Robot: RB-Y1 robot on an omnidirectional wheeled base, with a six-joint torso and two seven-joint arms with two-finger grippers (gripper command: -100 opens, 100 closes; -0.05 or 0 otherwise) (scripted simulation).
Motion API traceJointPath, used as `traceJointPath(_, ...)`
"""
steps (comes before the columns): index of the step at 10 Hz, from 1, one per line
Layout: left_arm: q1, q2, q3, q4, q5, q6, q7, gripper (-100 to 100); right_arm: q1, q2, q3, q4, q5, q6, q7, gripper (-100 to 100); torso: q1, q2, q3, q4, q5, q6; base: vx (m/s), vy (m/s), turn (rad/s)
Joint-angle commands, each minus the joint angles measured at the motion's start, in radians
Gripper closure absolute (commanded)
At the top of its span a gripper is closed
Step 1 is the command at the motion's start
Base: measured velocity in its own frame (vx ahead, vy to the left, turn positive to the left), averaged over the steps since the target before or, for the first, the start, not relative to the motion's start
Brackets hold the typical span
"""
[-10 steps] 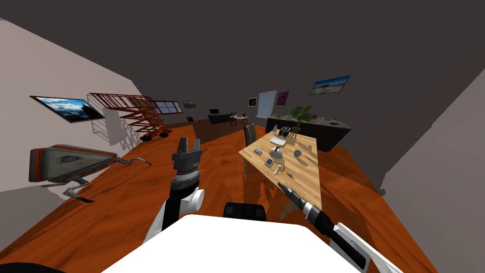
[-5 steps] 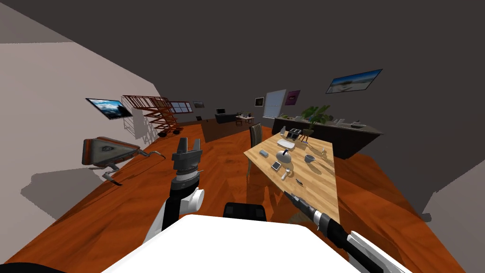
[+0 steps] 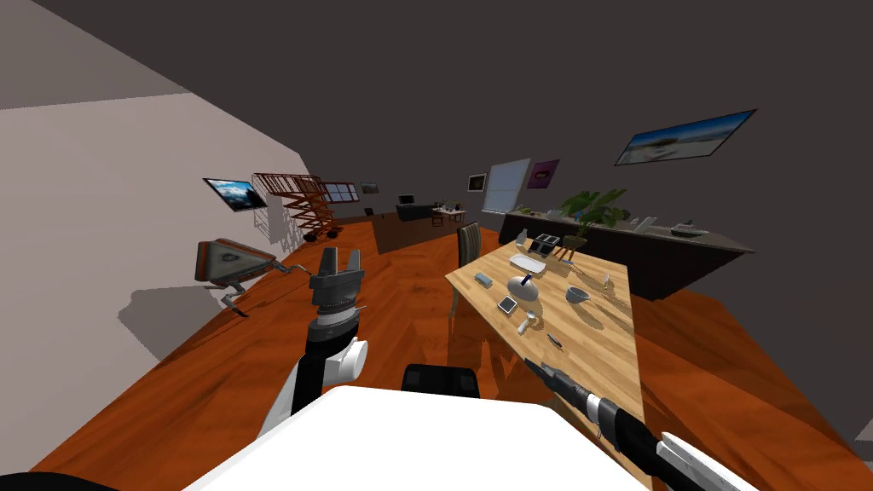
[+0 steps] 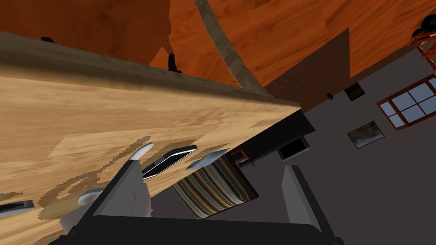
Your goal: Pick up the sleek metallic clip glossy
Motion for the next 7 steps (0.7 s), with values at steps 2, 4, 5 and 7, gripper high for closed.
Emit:
traceJointPath(2,0.000,0.000,0.000,0.000,0.000,0.000,0.000,0,-0.005,-0.033,0.020,0.076,0.020,-0.013,0.010,-100,0.000,0.001,0.000,0.000,0.000,0.000,0.028,0.010,0.112)
traceJointPath(4,0.000,0.000,0.000,0.000,0.000,0.000,0.000,0,-0.008,-0.060,0.039,0.125,0.038,-0.017,0.017,-100,0.000,0.000,0.000,0.000,0.000,0.000,0.043,0.006,0.194)
traceJointPath(5,0.000,0.000,0.000,0.000,0.000,0.000,0.000,0,-0.011,-0.084,0.057,0.171,0.056,-0.020,0.025,-100,0.000,-0.001,-0.001,0.000,0.000,-0.001,0.070,0.000,0.347)
traceJointPath(7,0.000,0.000,0.000,0.000,0.000,0.000,0.000,0,-0.013,-0.106,0.076,0.234,0.074,-0.024,0.032,-100,-0.001,-0.002,-0.001,0.000,0.000,0.000,0.065,-0.005,0.164)
